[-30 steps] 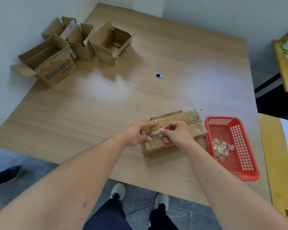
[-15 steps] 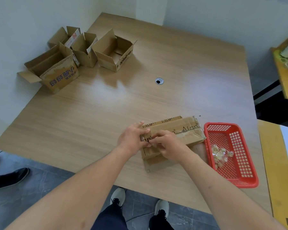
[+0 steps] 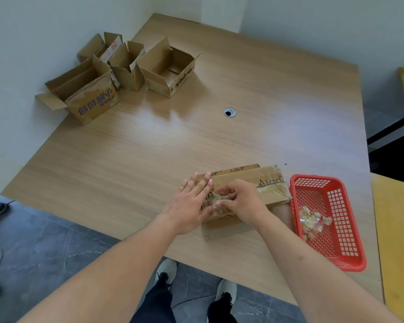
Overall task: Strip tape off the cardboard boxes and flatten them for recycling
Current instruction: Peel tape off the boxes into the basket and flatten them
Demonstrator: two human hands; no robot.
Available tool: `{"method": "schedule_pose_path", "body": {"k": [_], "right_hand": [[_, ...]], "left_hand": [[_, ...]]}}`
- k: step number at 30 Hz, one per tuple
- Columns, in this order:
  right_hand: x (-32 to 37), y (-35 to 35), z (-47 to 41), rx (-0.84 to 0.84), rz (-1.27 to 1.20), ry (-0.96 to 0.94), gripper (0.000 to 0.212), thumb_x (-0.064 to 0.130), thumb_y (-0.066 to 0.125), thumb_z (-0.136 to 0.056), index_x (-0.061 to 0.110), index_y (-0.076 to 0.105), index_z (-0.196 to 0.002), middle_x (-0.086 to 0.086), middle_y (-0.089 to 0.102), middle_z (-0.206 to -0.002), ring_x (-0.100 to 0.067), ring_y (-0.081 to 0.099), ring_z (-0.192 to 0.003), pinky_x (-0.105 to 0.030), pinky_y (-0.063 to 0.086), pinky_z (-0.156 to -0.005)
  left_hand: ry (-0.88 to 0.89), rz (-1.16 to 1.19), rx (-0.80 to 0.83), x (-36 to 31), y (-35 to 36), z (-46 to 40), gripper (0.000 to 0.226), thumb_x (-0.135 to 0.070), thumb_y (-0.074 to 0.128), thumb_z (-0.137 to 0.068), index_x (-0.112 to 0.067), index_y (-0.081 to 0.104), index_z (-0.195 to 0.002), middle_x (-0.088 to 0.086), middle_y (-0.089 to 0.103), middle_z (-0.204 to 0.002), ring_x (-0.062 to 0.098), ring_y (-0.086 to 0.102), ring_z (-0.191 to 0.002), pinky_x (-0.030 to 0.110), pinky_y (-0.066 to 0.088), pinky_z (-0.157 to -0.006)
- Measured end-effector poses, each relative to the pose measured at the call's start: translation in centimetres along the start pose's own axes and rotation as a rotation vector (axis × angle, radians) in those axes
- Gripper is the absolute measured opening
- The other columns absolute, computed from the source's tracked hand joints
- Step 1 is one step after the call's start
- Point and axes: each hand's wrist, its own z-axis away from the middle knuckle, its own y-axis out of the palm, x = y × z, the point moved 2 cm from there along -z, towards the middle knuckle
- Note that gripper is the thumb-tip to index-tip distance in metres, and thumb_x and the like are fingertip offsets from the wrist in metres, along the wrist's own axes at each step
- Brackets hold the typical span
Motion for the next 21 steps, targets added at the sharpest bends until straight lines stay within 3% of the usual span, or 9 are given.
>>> {"method": "schedule_pose_path", "body": {"k": [4,7,10,13,16,21], "right_hand": [[0.6,1.1,-0.2,-0.019,0.147,0.003,0.019,0.031,0.085,-0.082,0.025,0.076,-0.098,0.008,0.068,-0.084,-0.010,0.063,-0.080,-0.025,0.051,-0.076],[1.3,1.8,-0.5,-0.033,0.267,0.038,0.015,0.035,0.077,-0.087,0.023,0.072,-0.095,0.002,0.069,-0.095,-0.020,0.064,-0.095,-0.035,0.053,-0.084],[2.1,2.8,-0.7,-0.011,0.380,0.091,0.023,0.032,0.065,-0.097,0.013,0.067,-0.110,-0.011,0.061,-0.115,-0.030,0.060,-0.110,-0.037,0.048,-0.092],[2.4,3.6,-0.6,-0.040,0.450,0.071,0.025,0.026,0.056,-0.102,0.009,0.062,-0.119,-0.016,0.055,-0.122,-0.034,0.057,-0.114,-0.038,0.044,-0.096],[2.2,3.7,-0.3,-0.035,0.422,0.036,0.022,0.026,0.054,-0.102,0.010,0.062,-0.115,-0.014,0.055,-0.116,-0.033,0.056,-0.110,-0.037,0.043,-0.092],[0.6,0.8,-0.5,0.041,0.285,0.011,0.017,0.030,0.063,-0.093,0.019,0.059,-0.081,0.002,0.060,-0.085,-0.020,0.057,-0.083,-0.032,0.041,-0.070]], "left_hand": [[0.001,-0.034,0.030,0.1,0.3,0.2,0.079,-0.061,0.024,-0.104,-0.021,-0.013,-0.161,-0.008,-0.032,-0.164,0.020,-0.032,-0.150,0.040,-0.007,-0.127],[-0.009,-0.030,0.050,-0.4,0.4,0.2,0.078,-0.058,0.025,-0.105,-0.021,-0.014,-0.161,-0.006,-0.033,-0.163,0.021,-0.033,-0.149,0.041,-0.007,-0.127],[-0.022,-0.026,0.063,-0.7,0.5,0.2,0.077,-0.056,0.025,-0.106,-0.020,-0.014,-0.161,-0.005,-0.033,-0.163,0.021,-0.033,-0.149,0.042,-0.006,-0.127],[-0.031,-0.043,0.087,-0.6,0.5,0.2,0.076,-0.056,0.024,-0.106,-0.020,-0.016,-0.160,-0.003,-0.033,-0.163,0.022,-0.032,-0.150,0.043,-0.006,-0.127],[-0.038,-0.040,0.113,-0.6,0.4,0.3,0.076,-0.056,0.022,-0.106,-0.021,-0.019,-0.159,-0.004,-0.037,-0.162,0.022,-0.034,-0.149,0.043,-0.007,-0.127],[-0.040,-0.021,0.155,-0.6,0.3,0.3,0.075,-0.056,0.019,-0.106,-0.021,-0.024,-0.157,-0.008,-0.043,-0.157,0.022,-0.035,-0.148,0.043,-0.007,-0.127]]}}
